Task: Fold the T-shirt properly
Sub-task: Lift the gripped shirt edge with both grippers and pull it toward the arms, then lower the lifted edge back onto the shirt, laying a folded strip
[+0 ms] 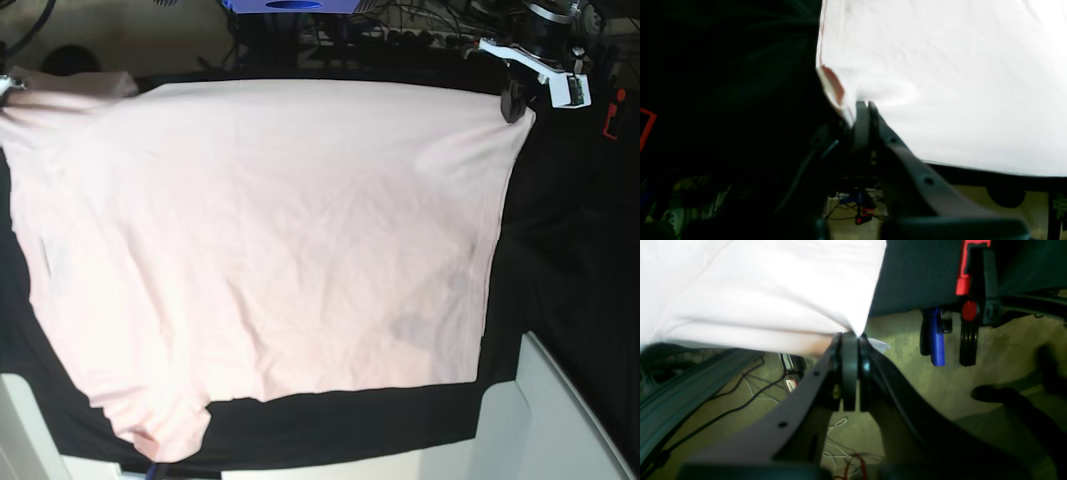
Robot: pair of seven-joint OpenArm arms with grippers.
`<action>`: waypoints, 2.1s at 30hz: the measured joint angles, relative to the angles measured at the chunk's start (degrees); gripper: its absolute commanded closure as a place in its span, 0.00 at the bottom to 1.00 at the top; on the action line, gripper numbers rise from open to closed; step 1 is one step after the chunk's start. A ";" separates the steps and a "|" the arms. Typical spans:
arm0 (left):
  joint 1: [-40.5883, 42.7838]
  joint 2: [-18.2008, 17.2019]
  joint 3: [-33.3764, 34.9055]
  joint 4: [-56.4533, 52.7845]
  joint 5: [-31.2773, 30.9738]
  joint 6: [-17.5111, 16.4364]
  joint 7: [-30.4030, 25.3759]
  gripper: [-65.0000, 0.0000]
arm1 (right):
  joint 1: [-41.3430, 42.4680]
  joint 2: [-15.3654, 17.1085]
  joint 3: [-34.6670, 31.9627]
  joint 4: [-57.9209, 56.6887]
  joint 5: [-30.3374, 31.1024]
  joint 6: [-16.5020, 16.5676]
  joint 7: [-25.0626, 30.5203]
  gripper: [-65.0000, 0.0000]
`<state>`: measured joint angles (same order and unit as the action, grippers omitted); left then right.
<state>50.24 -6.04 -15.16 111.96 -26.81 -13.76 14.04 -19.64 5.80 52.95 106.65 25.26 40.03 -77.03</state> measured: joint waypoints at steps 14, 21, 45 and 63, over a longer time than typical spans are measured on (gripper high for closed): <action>0.48 0.00 -1.57 1.79 -0.04 0.04 -0.11 1.00 | 3.30 0.04 -3.74 -0.17 0.11 0.00 0.04 1.00; -3.74 0.17 -1.57 1.90 -0.04 0.22 5.53 1.00 | 6.58 2.27 -3.74 -5.70 0.00 0.00 0.02 1.00; -19.56 3.69 -2.14 0.11 0.09 1.20 20.31 1.00 | 19.74 9.07 -8.87 -24.20 -0.04 -0.13 0.48 1.00; -28.57 3.32 -3.41 -8.26 0.35 4.59 24.04 1.00 | 27.56 12.98 -18.88 -37.79 -0.55 -4.74 9.68 1.00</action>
<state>21.67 -2.72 -18.57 103.70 -26.46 -9.17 38.09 7.92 18.79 34.06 68.86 24.71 35.29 -67.35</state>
